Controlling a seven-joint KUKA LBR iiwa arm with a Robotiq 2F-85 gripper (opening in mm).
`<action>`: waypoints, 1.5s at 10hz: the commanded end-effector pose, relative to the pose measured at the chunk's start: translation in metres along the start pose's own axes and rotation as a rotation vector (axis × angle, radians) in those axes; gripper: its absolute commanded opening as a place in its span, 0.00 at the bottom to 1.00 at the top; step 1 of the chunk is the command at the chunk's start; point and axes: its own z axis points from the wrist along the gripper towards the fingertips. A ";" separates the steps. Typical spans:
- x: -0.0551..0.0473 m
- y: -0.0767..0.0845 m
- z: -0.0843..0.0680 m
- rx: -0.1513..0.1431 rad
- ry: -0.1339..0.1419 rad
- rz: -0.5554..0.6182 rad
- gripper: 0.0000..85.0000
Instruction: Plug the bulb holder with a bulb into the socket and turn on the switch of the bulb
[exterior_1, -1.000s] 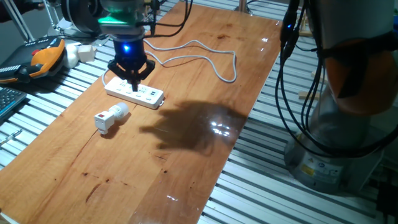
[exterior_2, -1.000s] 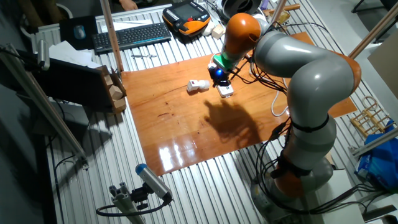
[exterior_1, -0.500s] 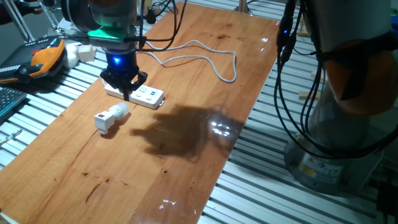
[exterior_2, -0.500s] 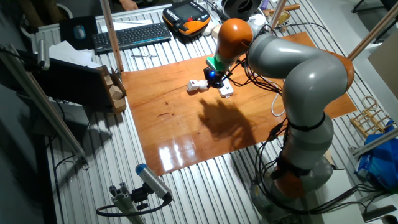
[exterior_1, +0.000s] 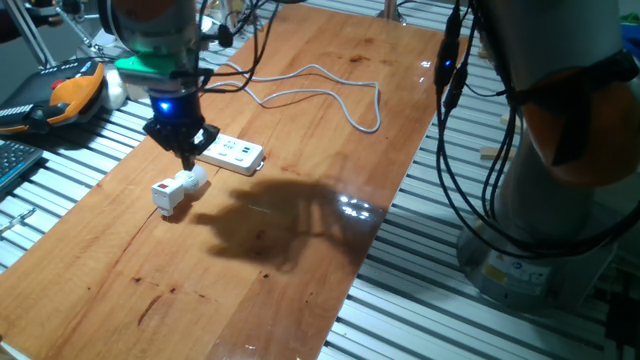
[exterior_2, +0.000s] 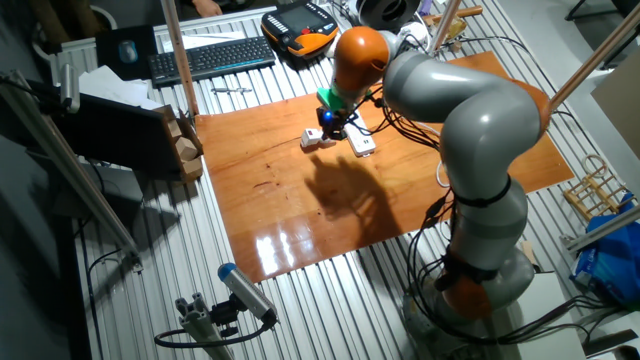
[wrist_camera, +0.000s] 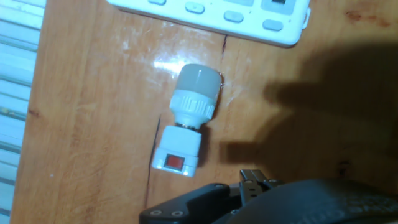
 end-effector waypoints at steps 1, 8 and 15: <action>0.000 0.001 0.003 -0.003 0.001 0.002 0.00; 0.005 0.009 0.010 0.009 0.014 -0.045 0.00; 0.005 0.009 0.010 0.012 0.007 -0.027 0.00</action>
